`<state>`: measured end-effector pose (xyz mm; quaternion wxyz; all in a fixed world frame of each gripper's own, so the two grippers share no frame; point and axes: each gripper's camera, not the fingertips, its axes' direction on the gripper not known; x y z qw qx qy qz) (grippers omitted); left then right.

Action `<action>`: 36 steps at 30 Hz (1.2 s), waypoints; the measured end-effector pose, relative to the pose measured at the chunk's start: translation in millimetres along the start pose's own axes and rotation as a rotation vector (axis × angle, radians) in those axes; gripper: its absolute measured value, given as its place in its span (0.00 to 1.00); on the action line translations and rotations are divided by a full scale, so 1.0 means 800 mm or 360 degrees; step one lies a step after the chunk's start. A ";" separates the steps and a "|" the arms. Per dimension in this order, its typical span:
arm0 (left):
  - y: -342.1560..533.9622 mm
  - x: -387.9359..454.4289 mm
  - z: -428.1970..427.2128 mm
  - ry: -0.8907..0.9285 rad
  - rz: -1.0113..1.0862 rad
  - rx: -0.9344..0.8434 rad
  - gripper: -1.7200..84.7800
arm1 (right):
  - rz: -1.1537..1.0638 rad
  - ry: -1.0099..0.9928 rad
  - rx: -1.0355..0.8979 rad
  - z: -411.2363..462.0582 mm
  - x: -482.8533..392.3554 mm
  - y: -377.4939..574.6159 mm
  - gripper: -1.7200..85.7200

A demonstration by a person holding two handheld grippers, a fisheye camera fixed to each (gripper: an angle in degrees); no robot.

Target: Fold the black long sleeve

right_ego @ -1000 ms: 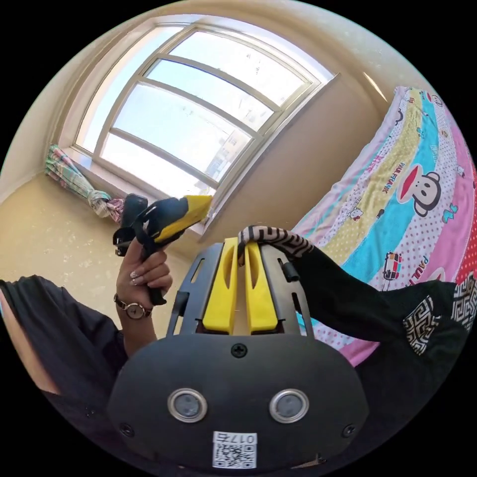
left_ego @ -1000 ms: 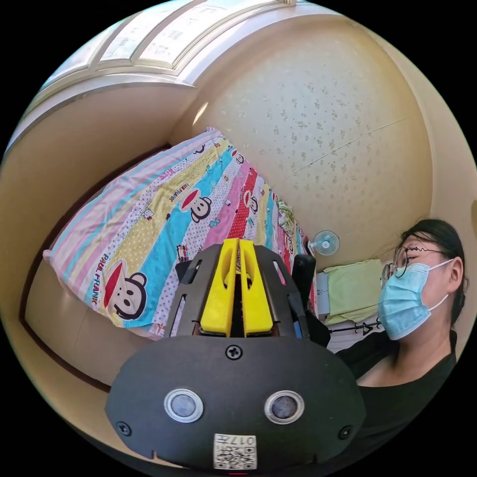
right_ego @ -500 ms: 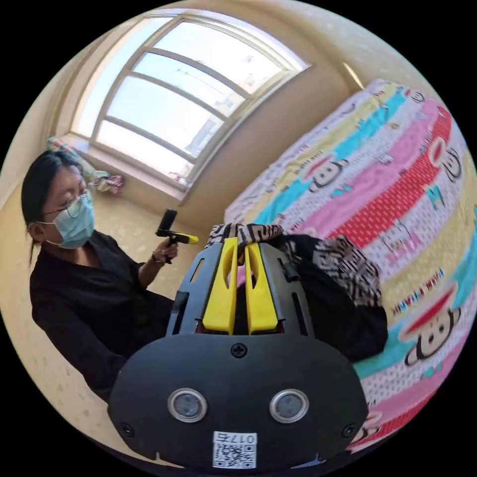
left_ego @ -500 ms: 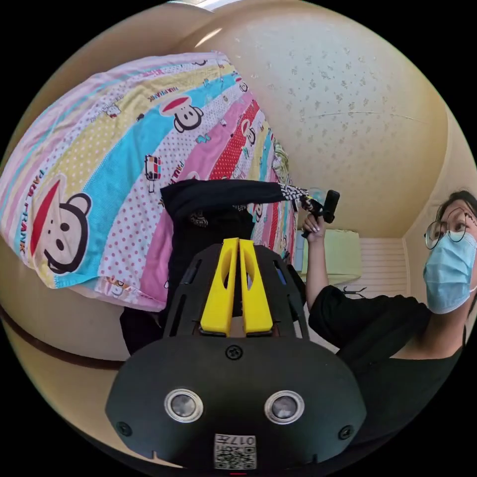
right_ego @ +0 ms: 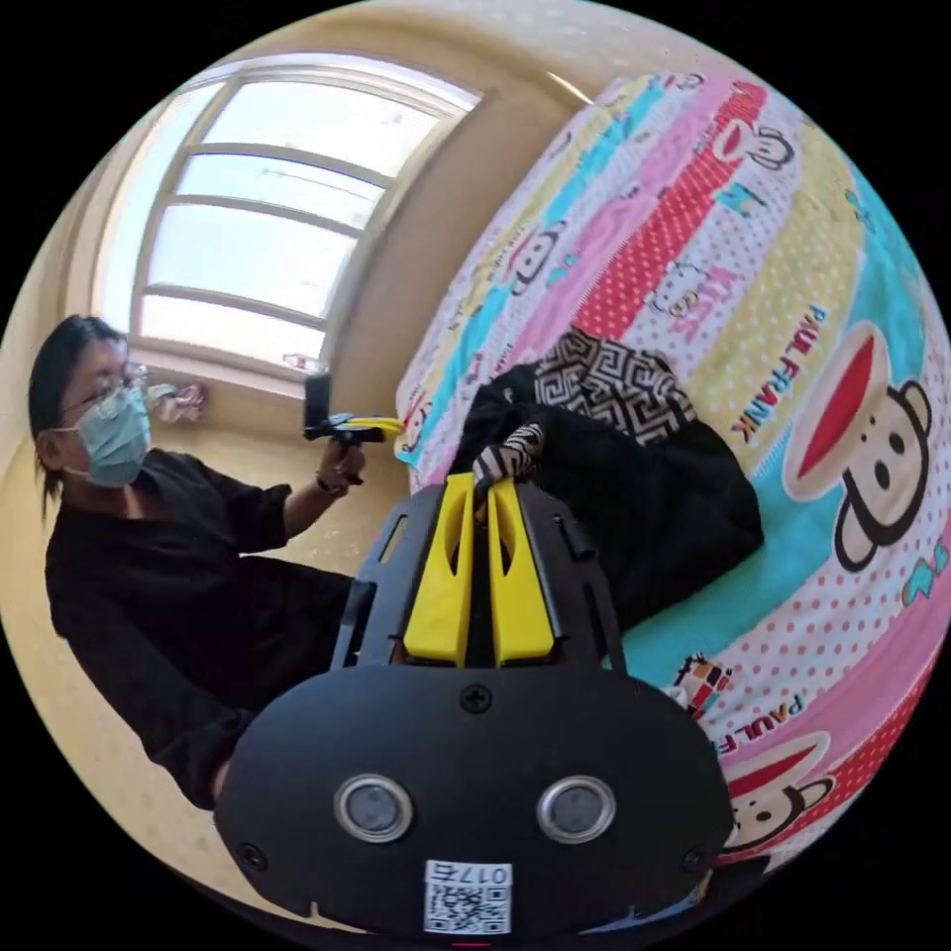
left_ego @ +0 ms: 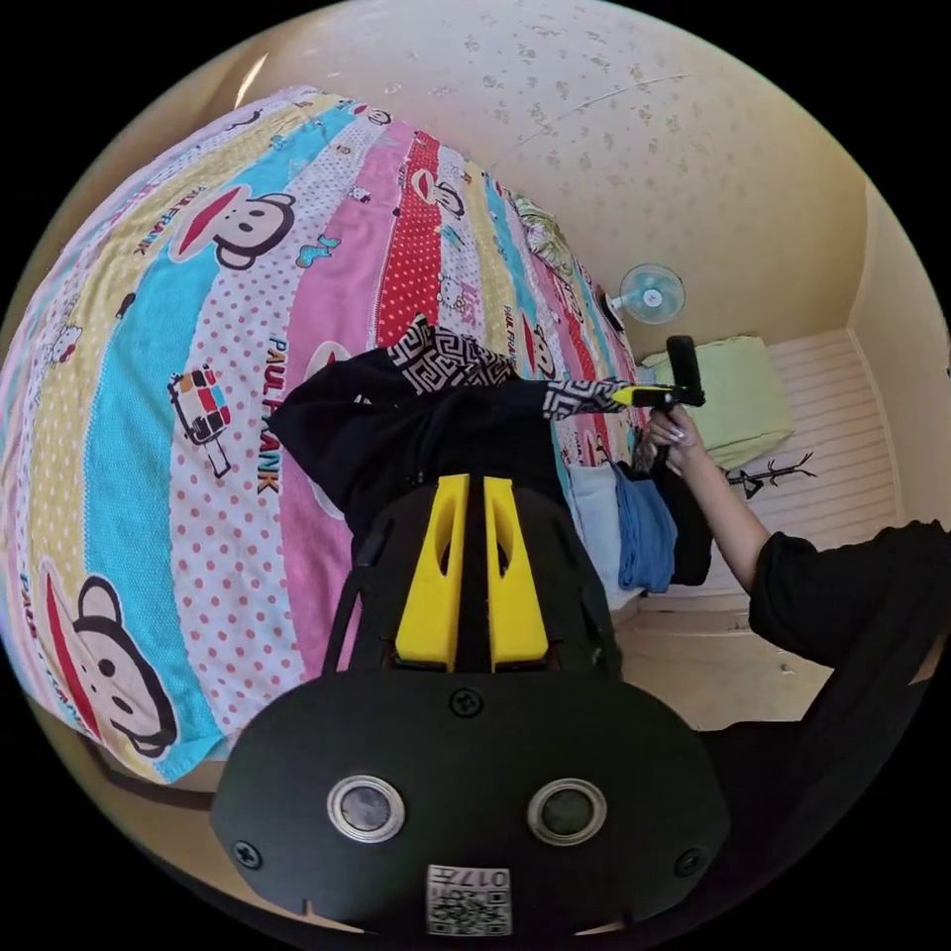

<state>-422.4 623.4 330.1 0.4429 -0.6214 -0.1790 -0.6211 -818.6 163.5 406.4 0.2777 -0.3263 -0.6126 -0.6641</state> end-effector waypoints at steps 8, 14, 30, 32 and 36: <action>-0.040 -0.044 0.051 -0.0211 -0.0035 -0.0187 0.15 | 0.0753 0.0426 -0.0556 -0.006 0.119 0.011 0.14; -0.071 -0.077 0.082 -0.0221 -0.0090 -0.0360 0.11 | 0.0813 0.0618 -0.0257 -0.014 0.092 0.033 0.16; -0.098 -0.170 -0.033 0.0125 -0.0274 -0.0306 0.10 | 0.1026 0.0596 0.0076 -0.006 0.053 0.091 0.14; -0.079 -0.170 -0.042 0.0030 -0.0295 -0.0316 0.13 | 0.1026 0.0780 0.0002 0.000 0.016 0.113 0.17; -0.020 -0.171 -0.031 0.0049 -0.0388 -0.0442 0.20 | 0.1025 0.0803 -0.0237 0.043 -0.025 0.170 0.21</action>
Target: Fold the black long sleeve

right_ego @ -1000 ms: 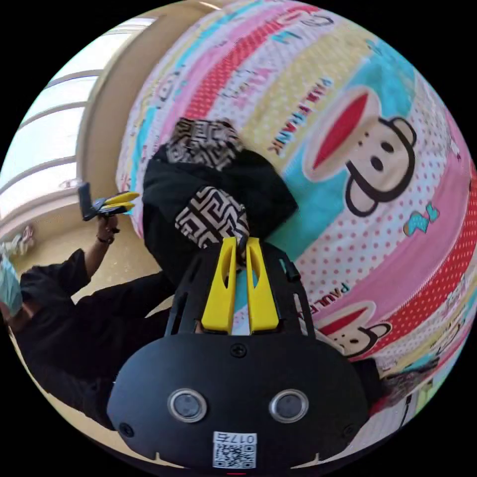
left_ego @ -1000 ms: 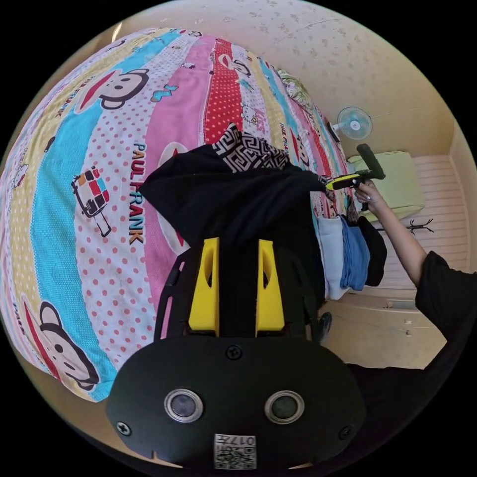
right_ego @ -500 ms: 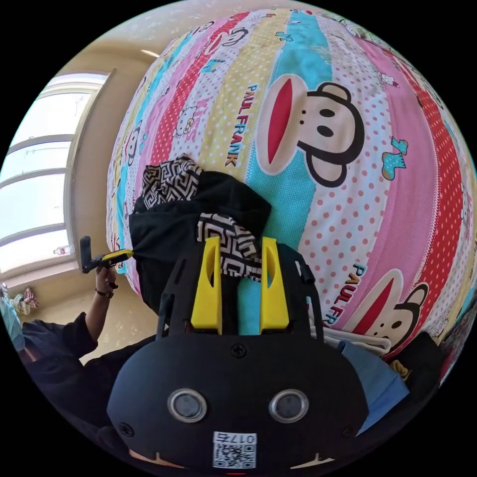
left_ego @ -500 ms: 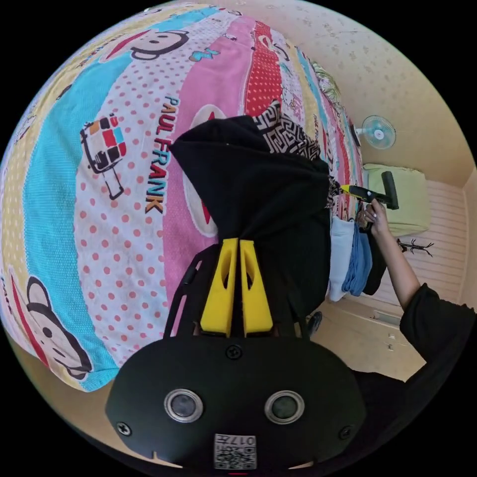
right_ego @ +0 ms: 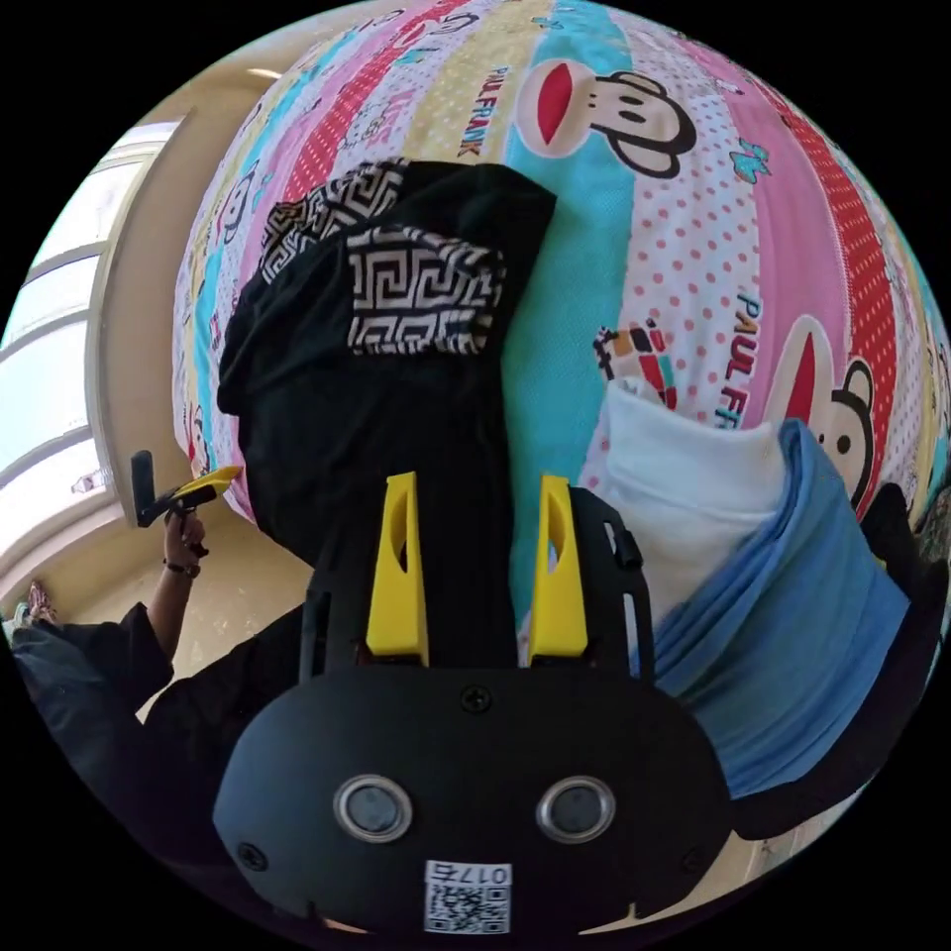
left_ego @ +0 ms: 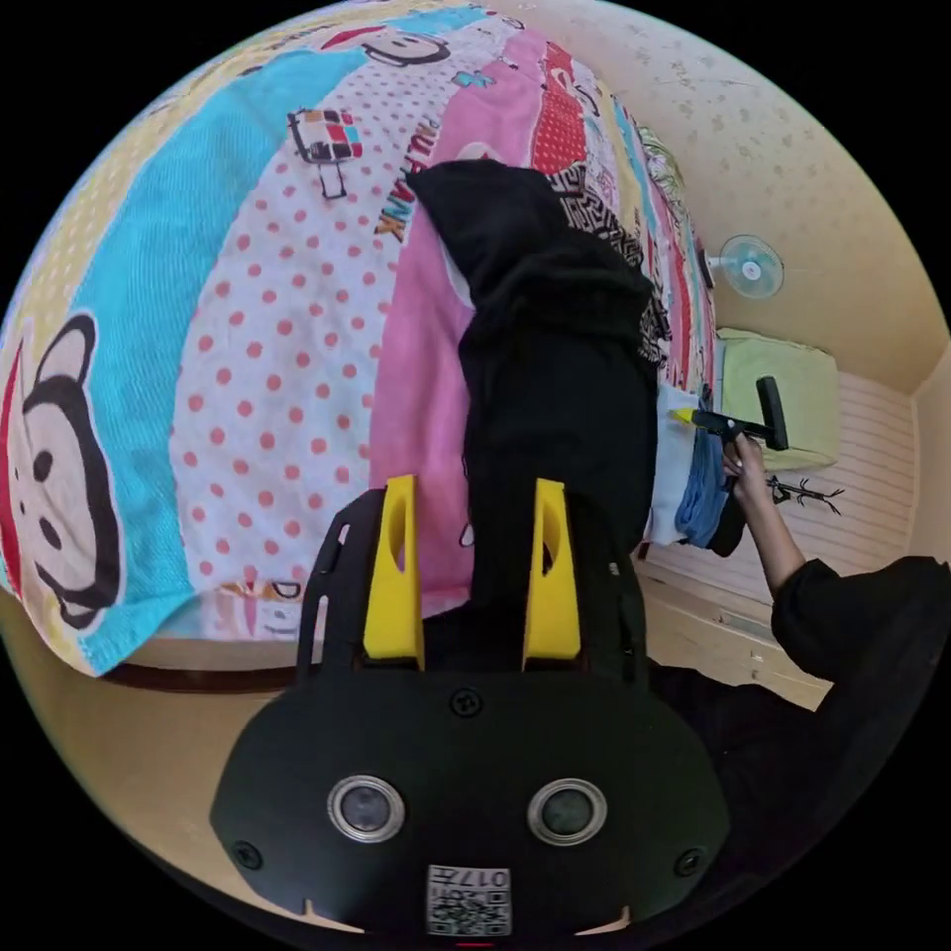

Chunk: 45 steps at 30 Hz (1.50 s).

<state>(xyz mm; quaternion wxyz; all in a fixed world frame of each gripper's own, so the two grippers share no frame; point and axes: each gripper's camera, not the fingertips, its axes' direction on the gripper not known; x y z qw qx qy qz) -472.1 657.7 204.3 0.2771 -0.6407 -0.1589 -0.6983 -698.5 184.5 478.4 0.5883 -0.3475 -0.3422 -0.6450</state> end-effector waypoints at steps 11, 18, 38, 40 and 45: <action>0.011 0.006 -0.017 0.0279 -0.0157 -0.0128 0.02 | -0.0014 0.0413 -0.0164 0.064 -0.044 0.138 0.07; -0.107 0.033 -0.129 -0.0020 0.0099 0.0106 0.03 | -0.0090 0.0232 0.0134 -0.026 0.001 0.071 0.07; -0.116 0.055 0.014 -0.0221 -0.0231 -0.0053 0.13 | 0.0385 -0.0366 -0.0161 0.054 0.134 0.094 0.09; -0.122 0.063 0.017 -0.0261 -0.0297 -0.0056 0.13 | 0.0323 -0.0304 -0.0145 0.052 0.126 0.097 0.08; -0.142 0.075 0.025 -0.0342 -0.0416 -0.0139 0.13 | -0.0012 0.0193 -0.0220 0.061 0.081 0.094 0.06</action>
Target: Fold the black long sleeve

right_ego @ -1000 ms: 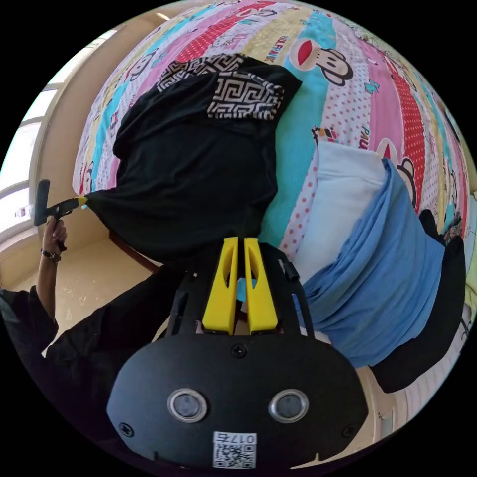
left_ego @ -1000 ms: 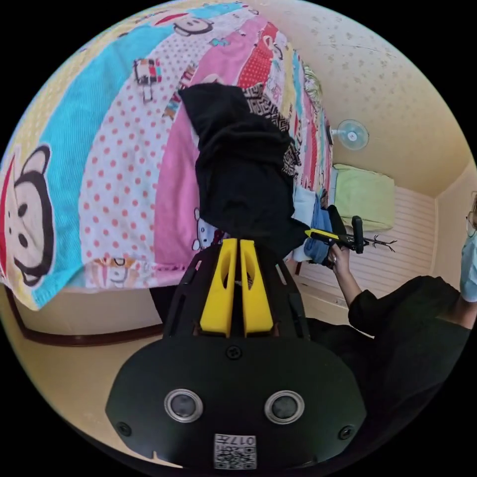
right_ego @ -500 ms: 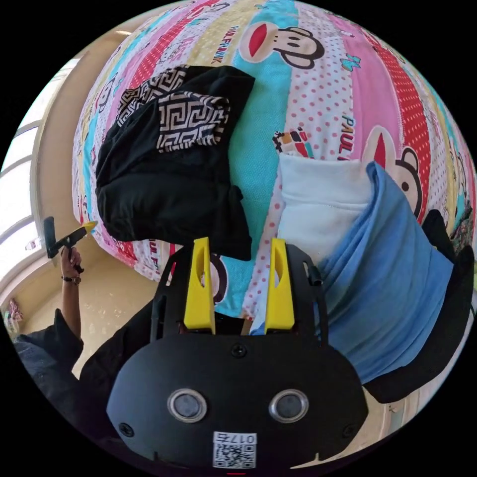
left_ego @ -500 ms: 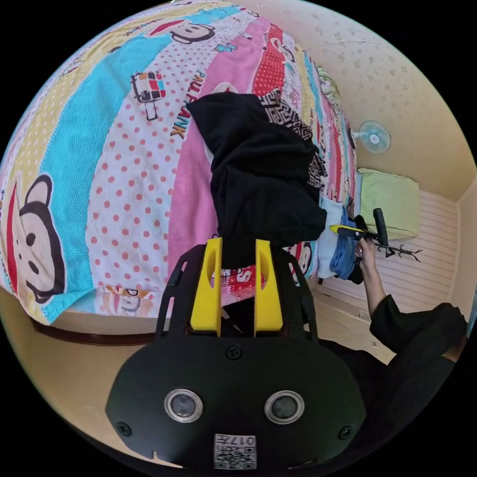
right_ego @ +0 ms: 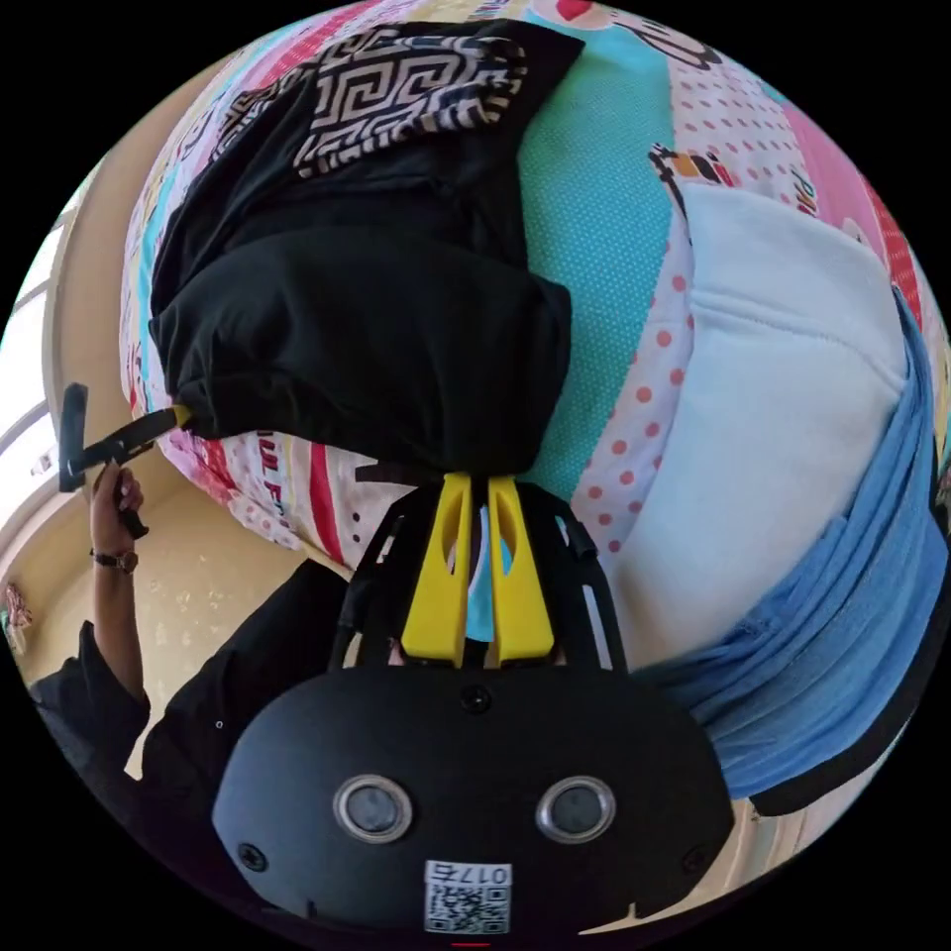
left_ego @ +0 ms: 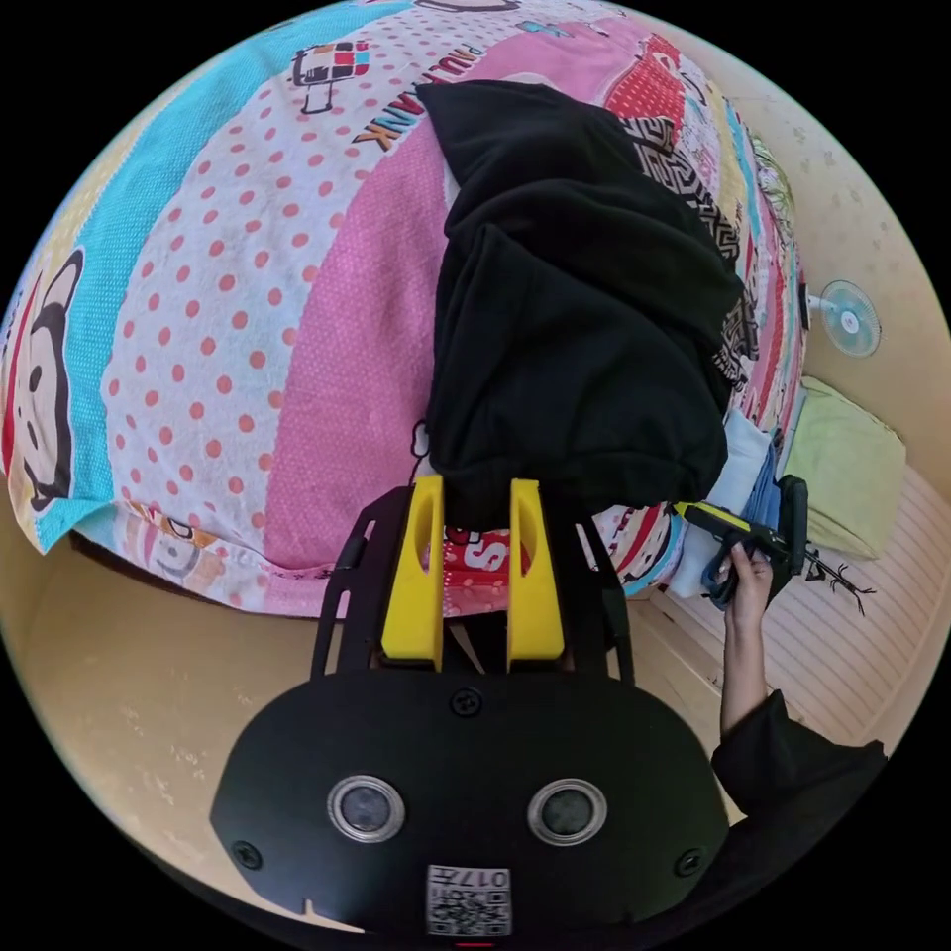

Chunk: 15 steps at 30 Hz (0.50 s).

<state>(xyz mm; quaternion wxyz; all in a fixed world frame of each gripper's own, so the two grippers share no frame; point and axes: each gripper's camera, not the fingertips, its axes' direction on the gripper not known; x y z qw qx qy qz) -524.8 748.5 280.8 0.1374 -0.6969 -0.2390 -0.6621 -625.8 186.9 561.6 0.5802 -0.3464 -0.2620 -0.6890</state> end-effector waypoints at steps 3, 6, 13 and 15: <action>-0.006 0.008 0.006 -0.0059 0.0066 -0.0017 0.13 | -0.0040 0.0028 -0.0057 0.004 0.004 -0.003 0.06; 0.000 0.001 0.007 0.0016 -0.0019 0.0036 0.13 | 0.0105 -0.0151 -0.0087 0.003 0.028 -0.001 0.07; 0.006 -0.017 0.005 0.0415 -0.0034 -0.0121 0.11 | 0.0121 -0.0523 0.0129 -0.039 0.072 0.035 0.11; 0.018 -0.011 -0.006 0.0356 -0.0020 -0.0030 0.11 | 0.0124 -0.0507 0.0218 -0.053 0.077 0.047 0.12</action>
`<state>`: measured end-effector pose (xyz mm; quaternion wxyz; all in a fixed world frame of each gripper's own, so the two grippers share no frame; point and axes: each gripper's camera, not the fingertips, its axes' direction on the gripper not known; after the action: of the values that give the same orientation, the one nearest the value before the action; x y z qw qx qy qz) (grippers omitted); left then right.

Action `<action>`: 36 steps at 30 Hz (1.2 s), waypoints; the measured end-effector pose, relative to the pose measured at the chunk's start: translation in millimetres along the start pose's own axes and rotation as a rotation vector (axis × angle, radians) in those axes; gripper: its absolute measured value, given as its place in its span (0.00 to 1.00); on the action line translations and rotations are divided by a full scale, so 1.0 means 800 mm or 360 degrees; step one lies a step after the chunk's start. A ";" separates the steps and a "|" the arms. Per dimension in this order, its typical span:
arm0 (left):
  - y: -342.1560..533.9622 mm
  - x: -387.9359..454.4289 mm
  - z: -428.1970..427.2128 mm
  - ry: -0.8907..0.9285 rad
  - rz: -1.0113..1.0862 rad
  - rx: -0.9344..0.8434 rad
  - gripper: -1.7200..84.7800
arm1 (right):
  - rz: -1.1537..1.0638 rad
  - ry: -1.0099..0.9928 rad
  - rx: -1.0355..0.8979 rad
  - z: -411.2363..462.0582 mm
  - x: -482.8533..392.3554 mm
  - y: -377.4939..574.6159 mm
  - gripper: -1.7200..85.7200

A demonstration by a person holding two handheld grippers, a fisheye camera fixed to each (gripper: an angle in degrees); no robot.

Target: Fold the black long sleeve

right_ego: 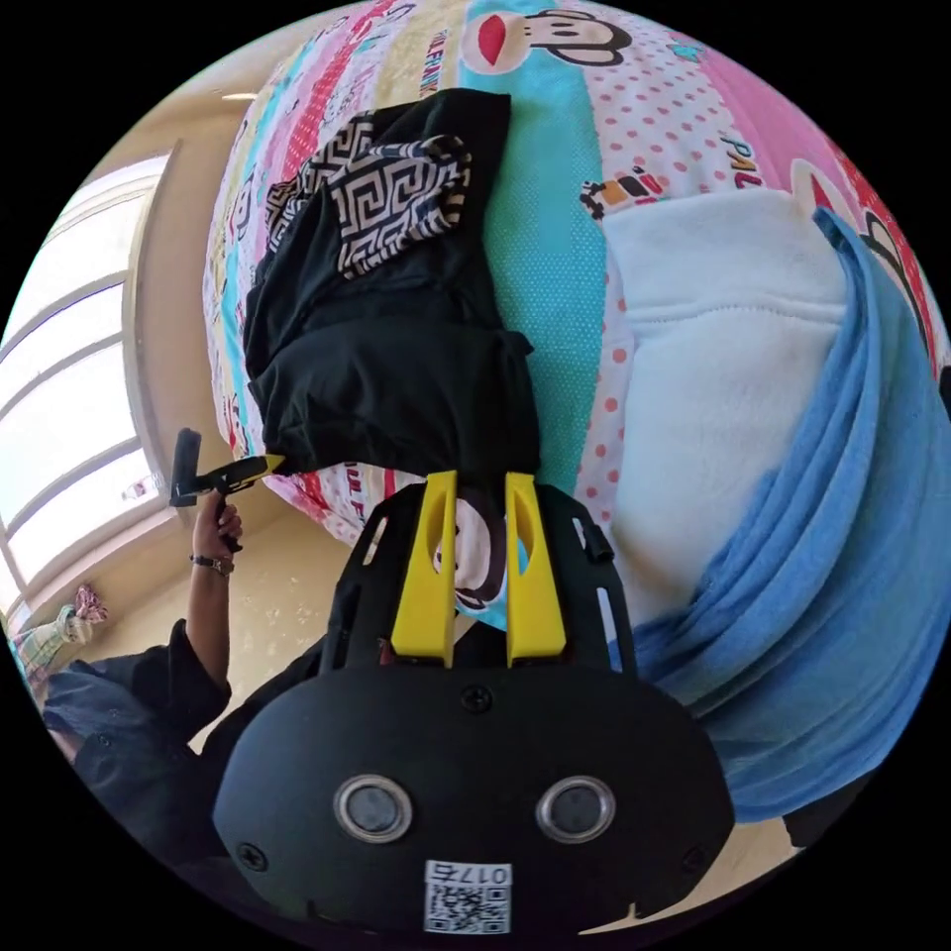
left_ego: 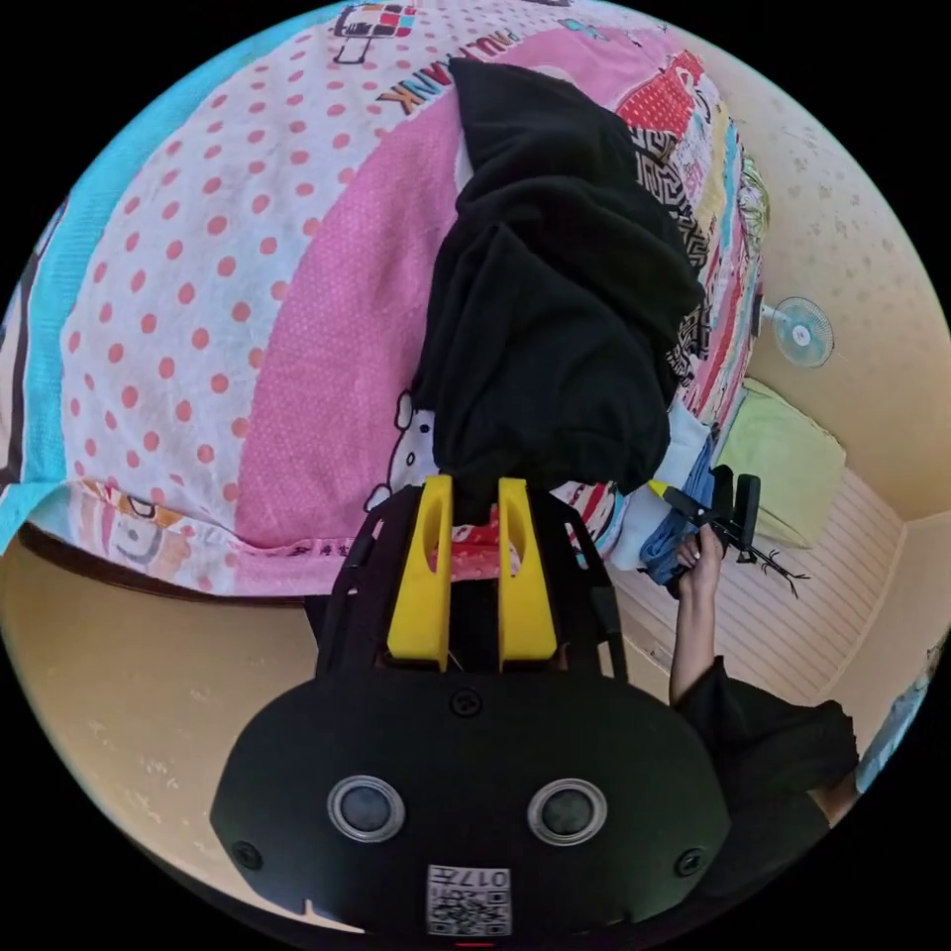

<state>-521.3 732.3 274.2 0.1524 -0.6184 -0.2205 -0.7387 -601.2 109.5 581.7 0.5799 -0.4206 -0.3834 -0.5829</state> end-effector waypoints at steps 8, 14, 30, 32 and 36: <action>0.021 0.026 0.035 -0.0267 0.0027 0.0140 0.15 | -0.0009 0.0112 -0.0040 0.034 0.005 0.002 0.18; 0.045 0.034 0.036 -0.0267 0.0055 0.0090 0.07 | -0.0093 -0.0083 -0.0104 0.027 -0.001 0.031 0.07; 0.275 -0.005 -0.061 0.0058 0.0104 -0.0104 0.06 | -0.0227 -0.0118 -0.0270 -0.087 -0.004 0.188 0.06; 0.243 0.010 -0.089 0.0094 0.0204 -0.0005 0.06 | -0.0325 -0.0154 -0.0068 -0.123 -0.016 0.142 0.06; 0.139 0.061 -0.157 -0.0026 0.0447 0.0193 0.06 | -0.0496 -0.0161 0.0122 -0.175 -0.040 0.039 0.06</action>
<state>-581.6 574.8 320.4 0.2897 -0.6387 -0.1773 -0.6904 -577.6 -11.1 501.1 0.4781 -0.3626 -0.4947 -0.6287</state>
